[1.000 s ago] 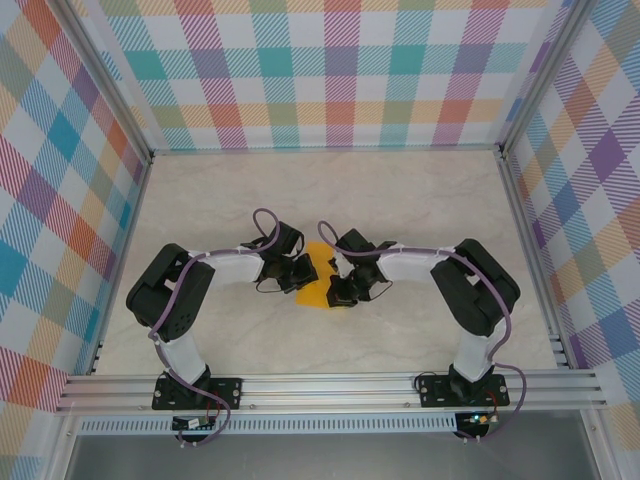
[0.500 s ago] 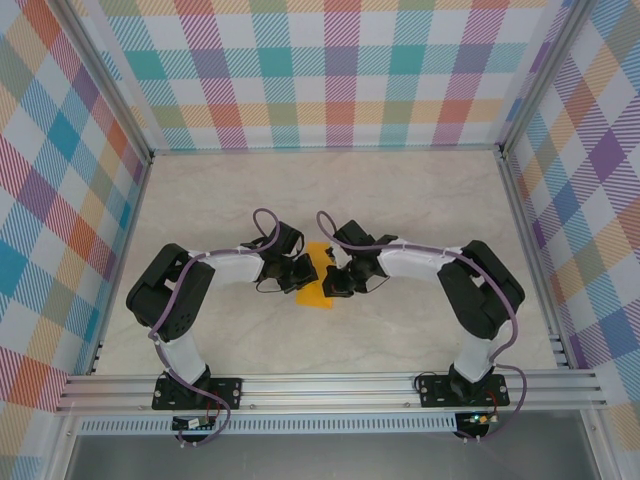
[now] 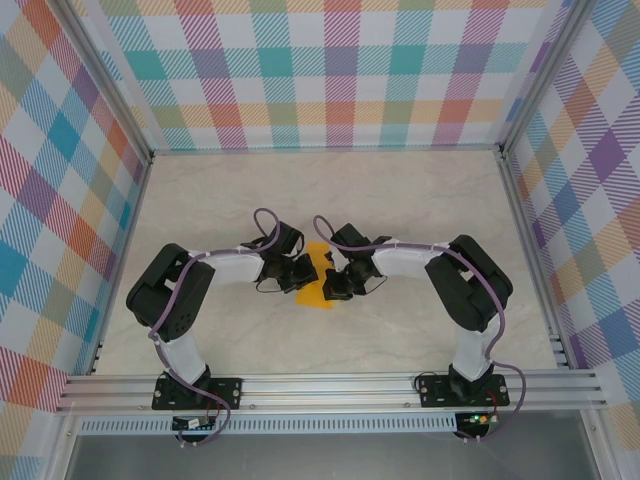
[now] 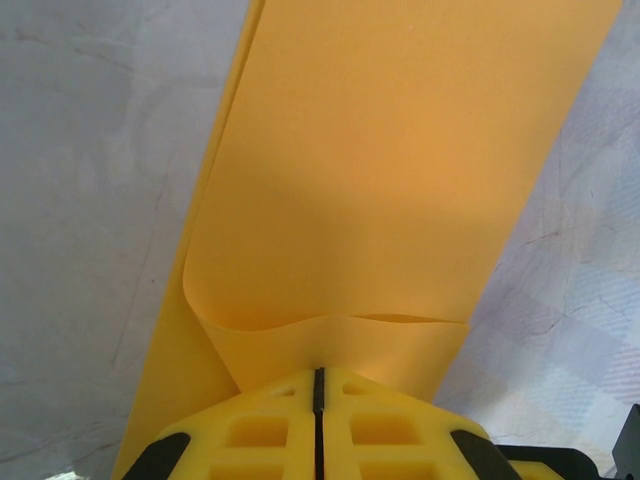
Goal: Fold a paper plane with a square sheet of paper (pick it up from the middle)
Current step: Fold the triangle a second time at the center of the table.
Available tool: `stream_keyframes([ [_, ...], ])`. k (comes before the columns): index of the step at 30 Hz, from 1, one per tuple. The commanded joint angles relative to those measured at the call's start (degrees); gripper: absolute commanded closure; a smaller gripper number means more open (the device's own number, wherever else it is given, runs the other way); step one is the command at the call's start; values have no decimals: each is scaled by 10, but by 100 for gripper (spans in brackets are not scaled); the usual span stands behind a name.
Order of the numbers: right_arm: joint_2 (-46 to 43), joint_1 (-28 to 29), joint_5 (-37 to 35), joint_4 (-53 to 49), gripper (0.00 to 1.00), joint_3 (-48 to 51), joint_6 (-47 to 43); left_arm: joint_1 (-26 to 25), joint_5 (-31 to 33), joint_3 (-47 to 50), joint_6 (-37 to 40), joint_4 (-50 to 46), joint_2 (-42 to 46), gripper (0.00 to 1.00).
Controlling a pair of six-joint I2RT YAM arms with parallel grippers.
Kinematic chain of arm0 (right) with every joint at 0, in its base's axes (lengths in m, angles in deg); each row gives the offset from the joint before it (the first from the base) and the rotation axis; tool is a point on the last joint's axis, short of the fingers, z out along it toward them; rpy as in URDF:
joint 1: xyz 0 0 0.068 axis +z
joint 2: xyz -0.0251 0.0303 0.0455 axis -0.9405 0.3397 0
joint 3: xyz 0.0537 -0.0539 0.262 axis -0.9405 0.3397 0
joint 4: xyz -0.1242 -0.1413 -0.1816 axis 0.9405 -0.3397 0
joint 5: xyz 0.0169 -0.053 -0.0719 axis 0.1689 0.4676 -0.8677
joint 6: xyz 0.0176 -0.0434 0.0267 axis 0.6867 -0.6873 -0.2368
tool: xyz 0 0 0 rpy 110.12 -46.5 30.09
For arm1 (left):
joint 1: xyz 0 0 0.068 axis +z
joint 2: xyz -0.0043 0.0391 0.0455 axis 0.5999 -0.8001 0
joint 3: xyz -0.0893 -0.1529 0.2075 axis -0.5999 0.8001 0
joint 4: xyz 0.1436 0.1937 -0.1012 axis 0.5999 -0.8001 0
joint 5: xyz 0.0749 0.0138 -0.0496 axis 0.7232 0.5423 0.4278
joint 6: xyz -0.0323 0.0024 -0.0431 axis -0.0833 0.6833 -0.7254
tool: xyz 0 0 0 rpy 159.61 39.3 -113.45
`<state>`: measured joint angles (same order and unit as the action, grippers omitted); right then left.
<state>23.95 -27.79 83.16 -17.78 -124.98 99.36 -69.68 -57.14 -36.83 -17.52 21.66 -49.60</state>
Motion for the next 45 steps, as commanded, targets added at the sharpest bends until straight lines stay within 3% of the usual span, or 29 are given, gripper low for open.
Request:
stream_keyframes([
  [1,22,1,-50,-71,98,18,-12,13,15,3,43,-18,-29,92],
  [20,28,1,-69,-91,98,21,-12,118,-38,44,102,90,-38,92],
  [29,31,1,-70,-88,99,21,-7,120,50,-11,129,30,-21,92],
  [39,17,1,-55,-81,99,8,-3,109,-46,46,74,98,56,92],
  [45,14,1,-53,-80,99,6,-1,67,-41,57,62,85,60,92],
])
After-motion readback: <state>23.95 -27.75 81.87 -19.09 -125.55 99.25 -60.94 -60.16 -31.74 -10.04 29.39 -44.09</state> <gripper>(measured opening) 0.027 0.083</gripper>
